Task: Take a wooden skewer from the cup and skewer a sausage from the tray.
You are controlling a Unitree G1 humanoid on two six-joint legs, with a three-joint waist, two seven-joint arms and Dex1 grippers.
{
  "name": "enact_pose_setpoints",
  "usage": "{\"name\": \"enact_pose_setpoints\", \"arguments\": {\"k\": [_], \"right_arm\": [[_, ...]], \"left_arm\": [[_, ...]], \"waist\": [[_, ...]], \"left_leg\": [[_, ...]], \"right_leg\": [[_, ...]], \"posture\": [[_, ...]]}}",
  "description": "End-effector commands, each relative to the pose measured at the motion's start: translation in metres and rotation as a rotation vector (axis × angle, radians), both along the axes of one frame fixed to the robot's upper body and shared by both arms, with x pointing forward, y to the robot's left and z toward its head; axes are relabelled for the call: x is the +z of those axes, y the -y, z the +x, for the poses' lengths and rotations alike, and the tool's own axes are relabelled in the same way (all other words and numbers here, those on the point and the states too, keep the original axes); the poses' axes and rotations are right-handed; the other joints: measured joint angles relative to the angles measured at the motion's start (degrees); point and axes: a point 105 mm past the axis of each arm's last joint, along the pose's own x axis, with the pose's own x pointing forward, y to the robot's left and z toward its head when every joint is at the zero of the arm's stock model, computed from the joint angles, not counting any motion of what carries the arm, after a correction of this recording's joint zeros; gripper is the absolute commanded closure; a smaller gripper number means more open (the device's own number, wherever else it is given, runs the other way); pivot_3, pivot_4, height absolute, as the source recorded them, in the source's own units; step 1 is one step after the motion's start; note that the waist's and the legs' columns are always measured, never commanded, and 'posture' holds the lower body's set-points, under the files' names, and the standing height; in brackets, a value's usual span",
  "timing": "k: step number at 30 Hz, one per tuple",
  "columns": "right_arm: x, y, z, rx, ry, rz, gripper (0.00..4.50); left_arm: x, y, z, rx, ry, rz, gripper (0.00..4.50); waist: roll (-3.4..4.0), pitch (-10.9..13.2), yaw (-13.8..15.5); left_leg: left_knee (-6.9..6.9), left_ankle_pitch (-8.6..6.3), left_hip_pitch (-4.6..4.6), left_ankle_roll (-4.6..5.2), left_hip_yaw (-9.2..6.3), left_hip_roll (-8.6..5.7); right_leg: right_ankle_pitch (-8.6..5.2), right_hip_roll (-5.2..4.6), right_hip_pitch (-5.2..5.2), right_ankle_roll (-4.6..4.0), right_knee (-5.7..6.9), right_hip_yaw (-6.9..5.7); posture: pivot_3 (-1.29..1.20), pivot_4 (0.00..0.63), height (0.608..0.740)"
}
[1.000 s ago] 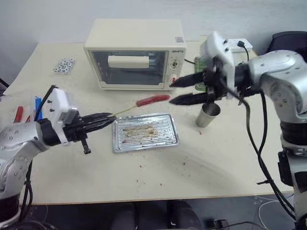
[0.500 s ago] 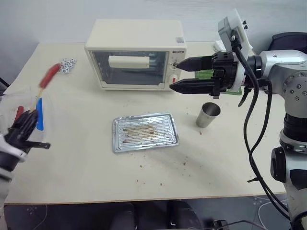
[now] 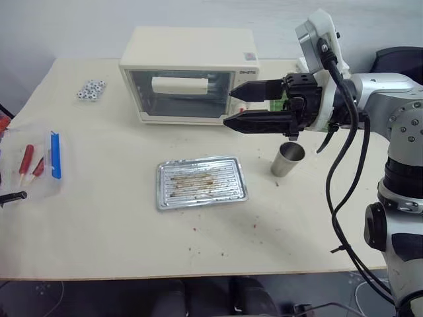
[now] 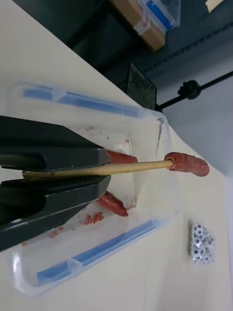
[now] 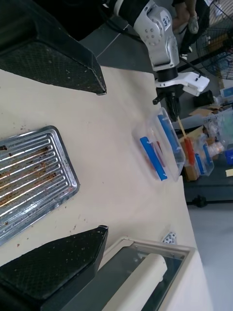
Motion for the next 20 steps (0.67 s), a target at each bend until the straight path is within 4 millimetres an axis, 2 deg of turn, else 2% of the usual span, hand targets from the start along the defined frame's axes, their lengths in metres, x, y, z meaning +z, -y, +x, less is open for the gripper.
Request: {"name": "enact_pose_setpoints", "arguments": {"k": [1,7,11,15,20], "right_arm": [[0.009,0.003,-0.007,0.011,0.043,0.033,0.00],[0.008,0.007,-0.004,-0.008,0.047,0.030,0.00],[0.004,0.014,-0.001,-0.013,0.056,0.002,0.00],[0.002,0.020,0.004,-0.016,0.066,-0.021,0.00],[-0.001,0.020,0.009,-0.008,0.071,-0.028,0.00]], "left_arm": [[0.017,-0.007,-0.004,0.014,0.032,0.057,3.13],[0.027,-0.008,-0.033,0.058,0.037,0.059,1.41],[0.042,0.002,-0.066,0.054,0.026,0.066,1.41],[0.043,0.005,-0.106,0.088,-0.035,0.037,1.41],[0.036,-0.003,-0.141,0.181,-0.054,-0.029,1.41]], "waist": [[0.00,0.00,-0.23],[0.00,0.00,-0.68],[-0.08,0.02,-0.79],[-0.08,0.02,-1.06],[-0.07,0.02,-1.26]], "left_leg": [[-0.01,-0.01,0.00,-0.01,0.03,0.02],[-0.03,-0.05,0.00,-0.02,0.10,0.02],[-0.03,-0.07,-0.01,-0.02,0.08,-0.01],[-0.08,-0.07,0.01,-0.03,0.06,-0.02],[-0.12,-0.07,0.06,-0.05,0.05,-0.02]], "right_leg": [[0.00,0.01,-0.02,0.00,-0.01,0.00],[0.00,-0.15,-0.04,0.00,-0.03,-0.03],[0.00,-0.25,-0.03,0.00,-0.07,-0.04],[0.00,-0.30,-0.01,0.00,-0.41,-0.05],[-0.02,-0.32,-0.01,-0.03,-0.40,-0.06]], "posture": [[0.00,0.150,0.740],[0.00,0.150,0.740],[0.00,0.150,0.740],[0.00,0.150,0.740],[0.00,0.150,0.740]]}}
